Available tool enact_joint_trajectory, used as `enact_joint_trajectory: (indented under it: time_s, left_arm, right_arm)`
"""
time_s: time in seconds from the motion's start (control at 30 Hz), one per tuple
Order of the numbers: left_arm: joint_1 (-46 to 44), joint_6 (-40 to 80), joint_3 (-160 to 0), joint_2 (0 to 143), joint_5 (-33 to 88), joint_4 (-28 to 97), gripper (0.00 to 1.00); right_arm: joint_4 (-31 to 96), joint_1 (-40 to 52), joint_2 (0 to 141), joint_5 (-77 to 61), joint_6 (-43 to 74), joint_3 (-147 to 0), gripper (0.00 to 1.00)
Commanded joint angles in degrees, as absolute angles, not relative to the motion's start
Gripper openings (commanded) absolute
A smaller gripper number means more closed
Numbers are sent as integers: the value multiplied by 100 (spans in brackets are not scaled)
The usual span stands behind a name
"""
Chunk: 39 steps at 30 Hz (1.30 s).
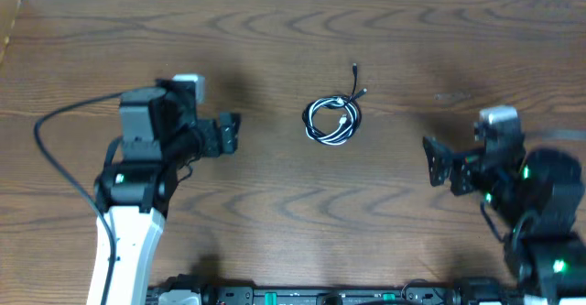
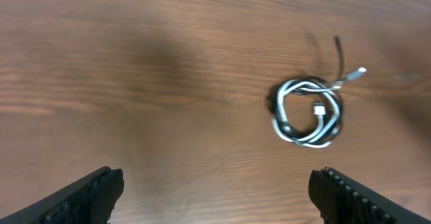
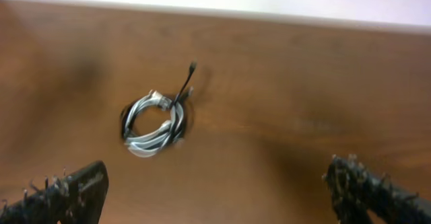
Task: Untangle cables
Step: 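Raise both arms and move grippers toward the black-white cable bundle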
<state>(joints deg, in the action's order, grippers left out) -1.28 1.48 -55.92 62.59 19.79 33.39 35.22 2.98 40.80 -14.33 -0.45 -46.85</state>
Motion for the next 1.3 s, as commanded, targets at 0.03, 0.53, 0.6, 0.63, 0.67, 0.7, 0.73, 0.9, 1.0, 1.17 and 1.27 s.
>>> enact_joint_trajectory:
  time_s: [0.03,0.53,0.6,0.63,0.67,0.7,0.73,0.9,1.0,1.17,1.27]
  left_arm:
    - [-685,163,-6278,6871,2145,3586,93]
    - [-1332,1500,-6375,7918,2637,3395,94]
    - [-1332,1518,-6375,7935,2639,3253,93]
    - [-1332,1542,-6375,7942,2635,3173,93]
    - [-1332,1546,-6375,7948,2635,3129,93]
    - [-1332,1634,-6375,7966,2635,3070,93]
    - [-1332,1802,-6375,7985,2633,3006,93]
    - [-1332,2156,-6372,8215,2635,2838,88]
    - [-1332,2156,-6372,8322,2635,2840,87]
    - [-1332,2156,-6372,8403,2633,2834,88]
    - [-1332,2165,-6372,8403,2587,2797,88]
  right_arm:
    - [4226,342,5166,-2097,-3,-5876,99]
    - [4609,342,6613,-3299,38,-6560,99]
    - [4609,342,6643,-3297,38,-6560,99]
    - [4609,342,6665,-3295,36,-6560,99]
    - [4606,342,6667,-3295,38,-6560,99]
    - [4606,342,6672,-3293,36,-6556,99]
    - [4602,342,6672,-3291,36,-6556,99]
    - [4545,342,6672,-3293,38,-6556,99]
    - [4567,342,6672,-3293,38,-6556,99]
    - [4633,342,6672,-3295,38,-6556,99]
    - [4630,342,6672,-3295,38,-6556,99]
